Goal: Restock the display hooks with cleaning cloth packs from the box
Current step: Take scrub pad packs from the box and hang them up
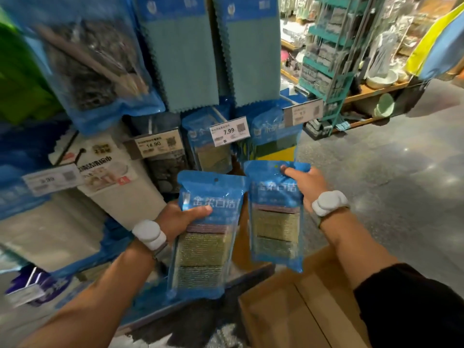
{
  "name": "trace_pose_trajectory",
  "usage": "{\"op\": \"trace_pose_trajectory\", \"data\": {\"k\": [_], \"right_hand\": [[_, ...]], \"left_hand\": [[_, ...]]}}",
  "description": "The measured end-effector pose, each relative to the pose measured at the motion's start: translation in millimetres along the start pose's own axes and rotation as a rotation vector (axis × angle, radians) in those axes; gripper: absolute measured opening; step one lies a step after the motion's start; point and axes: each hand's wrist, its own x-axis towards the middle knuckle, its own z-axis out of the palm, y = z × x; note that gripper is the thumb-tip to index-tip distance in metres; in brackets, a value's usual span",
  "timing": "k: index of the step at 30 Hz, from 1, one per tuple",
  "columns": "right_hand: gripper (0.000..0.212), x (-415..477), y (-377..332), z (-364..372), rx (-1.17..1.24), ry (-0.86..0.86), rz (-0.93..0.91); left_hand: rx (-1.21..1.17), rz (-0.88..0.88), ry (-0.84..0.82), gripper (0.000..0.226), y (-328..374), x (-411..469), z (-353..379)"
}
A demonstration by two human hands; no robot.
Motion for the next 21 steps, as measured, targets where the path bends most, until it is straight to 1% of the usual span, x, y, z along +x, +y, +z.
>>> {"op": "trace_pose_trajectory", "data": {"k": [3,5,8,10,11,13,15,17,19,21], "right_hand": [[0.059,-6.5,-23.8,19.8,-0.056,-0.112,-0.072],[0.059,-12.7,-42.9,36.5,-0.090,-0.160,-0.109],[0.045,-12.7,-63.4,59.3,-0.058,-0.269,-0.080],[0.047,-11.3,-74.0,72.7,-0.042,-0.300,-0.049],[0.041,-11.2,-77.4,79.4,-0.010,-0.317,-0.049],[0.022,-9.0,-81.6,88.4,0.069,-0.357,-0.067],[0.021,-5.6,-86.0,96.8,0.091,-0.373,-0.054],[0.021,0.3,-86.1,102.8,0.069,-0.343,-0.031],[0.012,6.1,-87.2,113.5,0.024,-0.306,-0.047],[0.005,10.0,-85.5,116.2,0.004,-0.275,-0.084]], "left_hand": [[0.112,0.096,-0.170,0.048,15.1,-3.5,9.6],[0.162,0.162,-0.257,0.045,26.7,-5.8,19.8],[0.199,0.250,-0.313,0.045,38.5,-5.1,27.7],[0.188,0.283,-0.310,0.046,42.8,-5.1,26.8],[0.180,0.290,-0.307,0.044,44.6,-5.4,24.0],[0.178,0.287,-0.312,0.045,46.1,-3.7,17.8],[0.183,0.292,-0.281,0.054,50.1,-3.1,10.6],[0.179,0.272,-0.247,0.066,50.6,-1.3,5.2],[0.190,0.250,-0.209,0.063,52.7,-0.1,-1.1],[0.203,0.220,-0.209,0.054,52.9,0.7,-3.2]]}}
